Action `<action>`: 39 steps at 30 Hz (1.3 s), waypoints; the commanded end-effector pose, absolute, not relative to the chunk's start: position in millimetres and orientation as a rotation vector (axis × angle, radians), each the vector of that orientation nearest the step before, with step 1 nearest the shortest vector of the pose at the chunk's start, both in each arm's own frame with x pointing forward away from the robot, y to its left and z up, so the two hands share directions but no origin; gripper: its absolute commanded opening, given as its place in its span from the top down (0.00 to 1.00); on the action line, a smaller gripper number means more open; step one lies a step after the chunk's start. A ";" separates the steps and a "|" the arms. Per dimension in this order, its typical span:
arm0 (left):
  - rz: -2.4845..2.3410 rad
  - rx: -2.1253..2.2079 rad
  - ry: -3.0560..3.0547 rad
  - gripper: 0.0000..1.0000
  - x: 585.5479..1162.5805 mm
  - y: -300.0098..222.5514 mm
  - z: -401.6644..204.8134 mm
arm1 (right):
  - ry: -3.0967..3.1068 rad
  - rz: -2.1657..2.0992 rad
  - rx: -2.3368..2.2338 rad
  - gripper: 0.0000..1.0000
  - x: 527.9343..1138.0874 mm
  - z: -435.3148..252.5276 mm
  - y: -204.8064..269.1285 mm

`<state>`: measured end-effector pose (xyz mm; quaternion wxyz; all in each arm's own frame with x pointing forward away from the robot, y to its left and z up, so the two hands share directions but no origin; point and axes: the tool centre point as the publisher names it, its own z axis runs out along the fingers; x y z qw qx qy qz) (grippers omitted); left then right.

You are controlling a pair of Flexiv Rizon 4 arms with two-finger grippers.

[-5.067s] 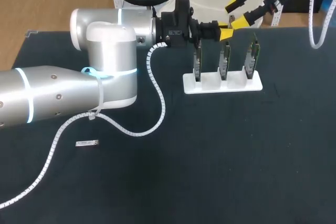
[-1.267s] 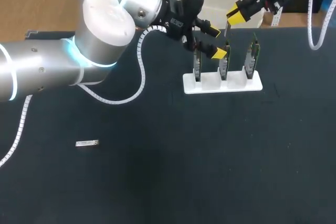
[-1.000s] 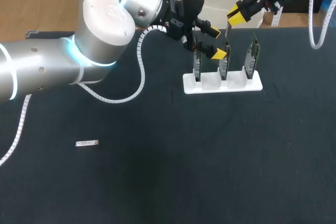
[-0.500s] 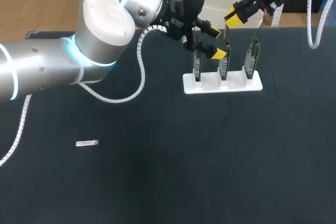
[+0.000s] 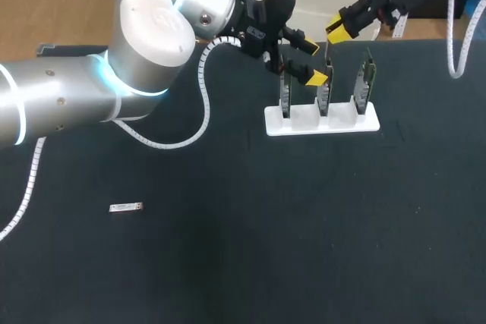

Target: Pick up the optical module with the left hand, and insert it into the network port with the right hand.

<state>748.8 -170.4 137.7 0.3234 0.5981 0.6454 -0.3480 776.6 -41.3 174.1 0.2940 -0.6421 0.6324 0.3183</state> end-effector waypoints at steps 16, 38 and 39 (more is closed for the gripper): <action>-0.912 1.575 1.701 0.00 750.4 -171.3 138.8 | 1.647 0.826 -1.699 1.00 770.7 178.6 -43.9; -0.912 1.575 1.701 0.00 750.4 -171.3 138.8 | 1.658 0.858 -1.726 1.00 766.7 175.1 -43.7; -0.912 1.575 1.701 0.00 750.4 -171.3 138.8 | 1.655 0.858 -1.728 1.00 766.7 176.2 -43.7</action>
